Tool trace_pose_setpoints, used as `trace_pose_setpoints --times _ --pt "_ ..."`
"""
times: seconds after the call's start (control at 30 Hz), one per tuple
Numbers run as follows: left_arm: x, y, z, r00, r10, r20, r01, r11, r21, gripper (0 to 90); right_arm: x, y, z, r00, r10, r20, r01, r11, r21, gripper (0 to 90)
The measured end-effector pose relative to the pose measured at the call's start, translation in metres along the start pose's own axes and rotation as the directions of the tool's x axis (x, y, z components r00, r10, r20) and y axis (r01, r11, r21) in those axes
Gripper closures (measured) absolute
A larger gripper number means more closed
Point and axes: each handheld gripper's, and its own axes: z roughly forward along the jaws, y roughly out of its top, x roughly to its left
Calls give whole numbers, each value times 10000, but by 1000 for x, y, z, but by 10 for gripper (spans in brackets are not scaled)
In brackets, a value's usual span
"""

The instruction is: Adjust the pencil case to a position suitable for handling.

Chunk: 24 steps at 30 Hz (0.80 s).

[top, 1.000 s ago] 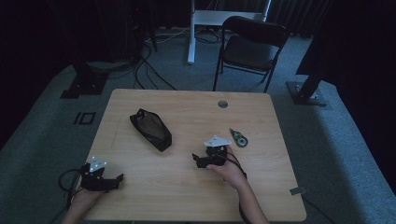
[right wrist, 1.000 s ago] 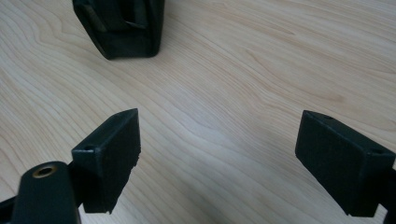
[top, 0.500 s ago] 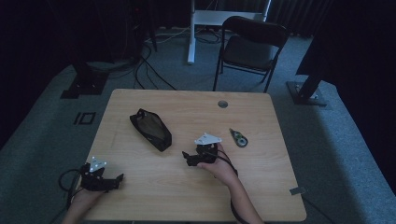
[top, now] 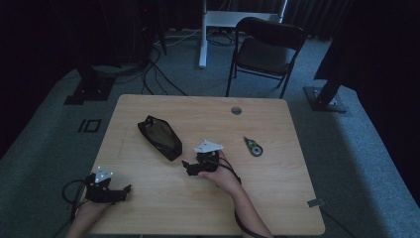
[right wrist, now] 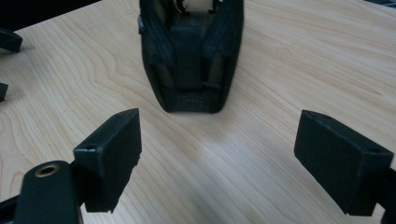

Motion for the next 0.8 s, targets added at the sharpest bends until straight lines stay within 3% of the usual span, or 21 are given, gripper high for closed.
trace_pose_setpoints --times 0.57,0.8 --pt "0 0 0 10000 3 0 -3 10000 0 1 14 7 28 9992 -125 -391 120 9998 -132 188" --pt "0 0 0 10000 1 1 -1 10000 13 1 14 13 34 9988 -484 13 484 9987 -159 402"
